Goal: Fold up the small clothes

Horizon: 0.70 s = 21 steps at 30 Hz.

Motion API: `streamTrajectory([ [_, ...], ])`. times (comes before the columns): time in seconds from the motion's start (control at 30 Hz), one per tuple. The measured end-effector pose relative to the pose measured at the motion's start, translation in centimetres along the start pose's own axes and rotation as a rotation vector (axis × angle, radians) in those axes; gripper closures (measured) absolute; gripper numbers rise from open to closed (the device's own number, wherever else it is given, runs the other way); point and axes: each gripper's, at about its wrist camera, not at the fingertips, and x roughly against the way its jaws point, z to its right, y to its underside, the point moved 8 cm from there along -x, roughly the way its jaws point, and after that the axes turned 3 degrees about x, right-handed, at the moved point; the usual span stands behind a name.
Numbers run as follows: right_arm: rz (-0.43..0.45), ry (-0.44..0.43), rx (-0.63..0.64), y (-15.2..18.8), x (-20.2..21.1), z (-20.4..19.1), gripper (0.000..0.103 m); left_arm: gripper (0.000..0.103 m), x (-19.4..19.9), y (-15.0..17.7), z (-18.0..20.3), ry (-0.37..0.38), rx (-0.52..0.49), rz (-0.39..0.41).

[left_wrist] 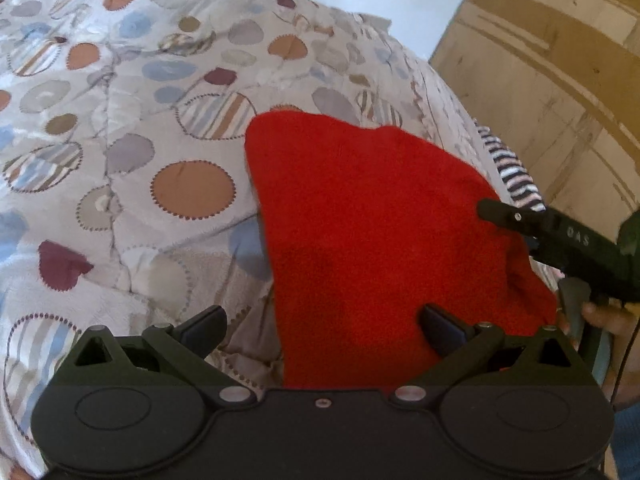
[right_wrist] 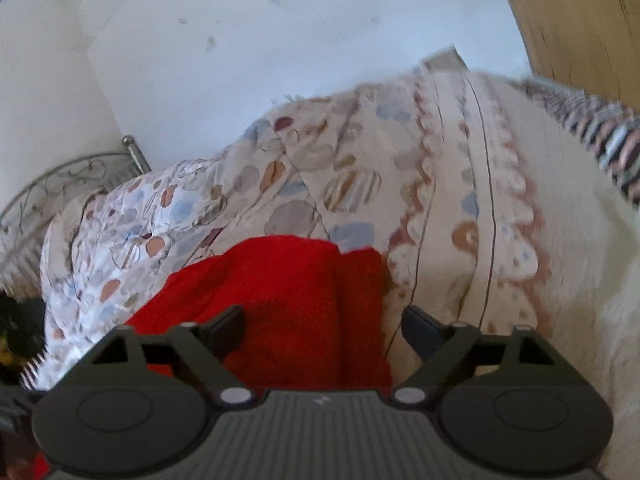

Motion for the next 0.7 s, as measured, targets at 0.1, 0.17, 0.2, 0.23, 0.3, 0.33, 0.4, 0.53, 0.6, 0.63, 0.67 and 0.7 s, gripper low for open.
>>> streamTrajectory([
  [0.1,-0.026,0.0,-0.049,0.3,-1.1,0.4,0.009,0.001,-0.3,-0.4,0.1,0.007,-0.05,-0.021],
  [0.17,-0.037,-0.006,-0.071,0.7,-1.6,0.4,0.008,0.001,-0.4,-0.6,0.1,0.011,-0.073,-0.035],
  [0.2,-0.039,-0.007,-0.078,0.8,-1.8,0.3,0.008,0.001,-0.4,-0.7,0.2,0.013,-0.087,-0.04],
  [0.23,-0.038,-0.006,-0.083,0.9,-1.9,0.2,0.007,0.001,-0.5,-0.8,0.3,0.015,-0.101,-0.043],
  [0.3,-0.038,-0.003,-0.088,1.0,-2.1,0.0,0.006,0.001,-0.6,-1.0,0.3,0.02,-0.12,-0.047],
  [0.33,-0.039,0.0,-0.091,1.0,-2.1,0.0,0.006,0.001,-0.7,-1.0,0.3,0.024,-0.123,-0.052],
  [0.4,-0.039,0.01,-0.087,1.2,-2.2,-0.1,0.006,0.001,-1.0,-1.0,0.2,0.042,-0.112,-0.065],
  [0.53,-0.032,0.017,-0.029,1.4,-1.9,-1.1,0.02,0.001,-1.9,-0.9,-0.6,0.099,-0.045,-0.103],
  [0.6,-0.033,0.036,-0.005,1.6,-1.7,-1.6,0.025,0.001,-2.3,-0.8,-0.9,0.127,0.0,-0.127],
  [0.63,-0.035,0.037,-0.009,1.7,-1.7,-1.7,0.026,0.001,-2.4,-0.8,-1.0,0.138,0.014,-0.138],
  [0.67,-0.035,0.033,-0.031,1.7,-1.6,-1.6,0.027,0.001,-2.5,-0.8,-1.0,0.143,0.015,-0.143],
  [0.7,-0.035,0.025,-0.051,1.8,-1.5,-1.6,0.029,0.001,-2.5,-0.9,-0.8,0.144,0.008,-0.147],
])
